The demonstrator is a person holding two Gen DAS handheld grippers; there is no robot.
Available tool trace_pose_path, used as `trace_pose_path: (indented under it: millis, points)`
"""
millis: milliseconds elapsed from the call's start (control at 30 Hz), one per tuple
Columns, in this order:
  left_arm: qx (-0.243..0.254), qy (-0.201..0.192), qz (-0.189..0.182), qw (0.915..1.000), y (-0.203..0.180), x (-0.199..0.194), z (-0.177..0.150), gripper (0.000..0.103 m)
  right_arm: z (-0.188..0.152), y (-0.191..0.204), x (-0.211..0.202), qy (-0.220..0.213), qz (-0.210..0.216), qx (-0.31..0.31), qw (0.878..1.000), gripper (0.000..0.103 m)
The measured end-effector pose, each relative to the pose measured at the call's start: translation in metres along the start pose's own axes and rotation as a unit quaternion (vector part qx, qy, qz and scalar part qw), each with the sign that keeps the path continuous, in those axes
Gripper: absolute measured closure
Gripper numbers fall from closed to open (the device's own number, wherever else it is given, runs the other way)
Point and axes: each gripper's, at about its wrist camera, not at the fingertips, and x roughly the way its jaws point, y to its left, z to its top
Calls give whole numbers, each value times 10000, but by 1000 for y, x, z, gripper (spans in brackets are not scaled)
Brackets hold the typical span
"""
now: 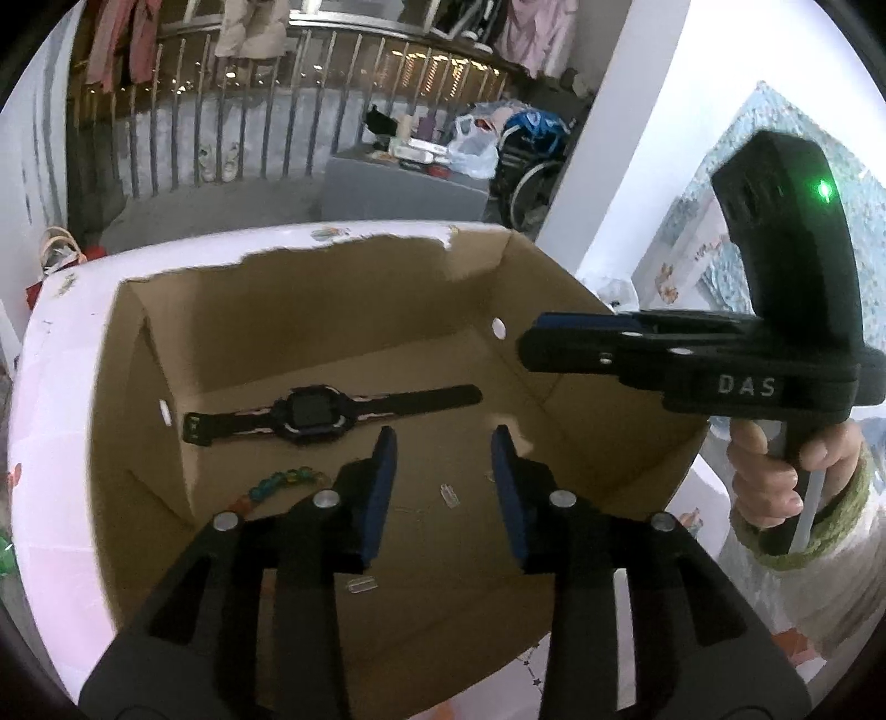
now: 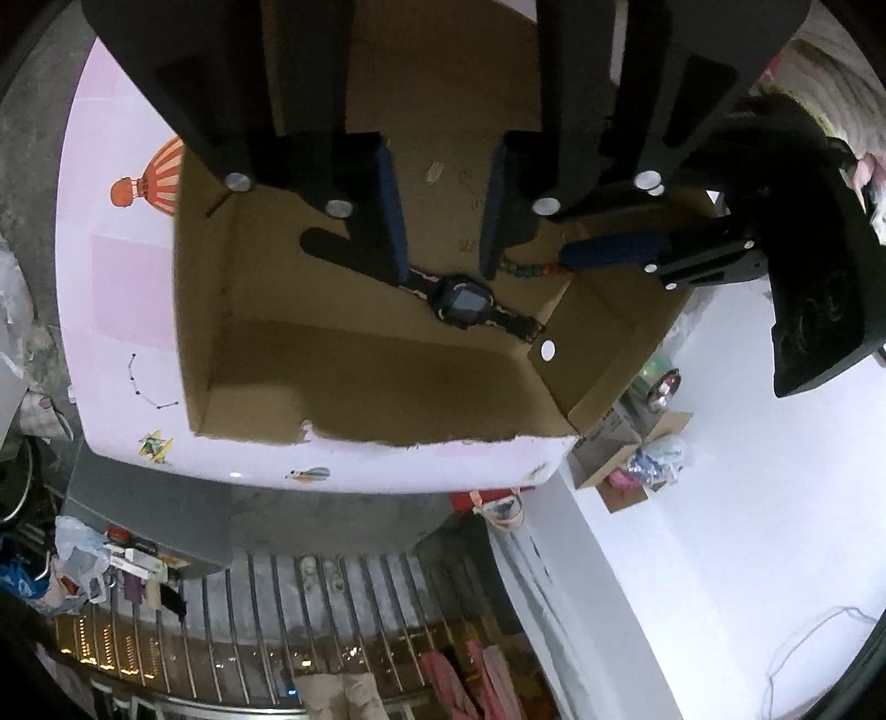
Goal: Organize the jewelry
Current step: 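Withdraw the right gripper from the box back to the table, then move the open right gripper toward the small gold ring charm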
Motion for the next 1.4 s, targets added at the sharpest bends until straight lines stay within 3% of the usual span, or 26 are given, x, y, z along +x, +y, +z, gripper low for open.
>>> trace_pose_path:
  millis: [267, 467, 600, 767, 933, 1200, 1400]
  points:
    - [-60, -662, 119, 9977, 6, -57, -14, 65, -17, 6, -49, -575, -64, 3, 9983, 62]
    - [102, -817, 171, 9965, 3, -97, -55, 56, -68, 31, -98, -1044, -221, -347, 9937, 48]
    - [223, -546, 116, 9982, -6, -104, -89, 52, -100, 39, -108, -1022, -155, -279, 9942, 45]
    - [478, -69, 179, 9987, -22, -83, -119, 52, -134, 37, -95, -731, 62, 73, 9973, 45]
    - [1050, 161, 778, 9913, -40, -52, -136, 52, -155, 32, -67, -387, 372, 354, 9979, 45]
    - [1012, 582, 874, 9893, -35, -24, -145, 77, -163, 31, -48, -231, 416, 382, 9981, 45]
    - [868, 697, 936, 9894, -24, -15, -146, 84, -169, 38, -41, -177, 202, 146, 9995, 48]
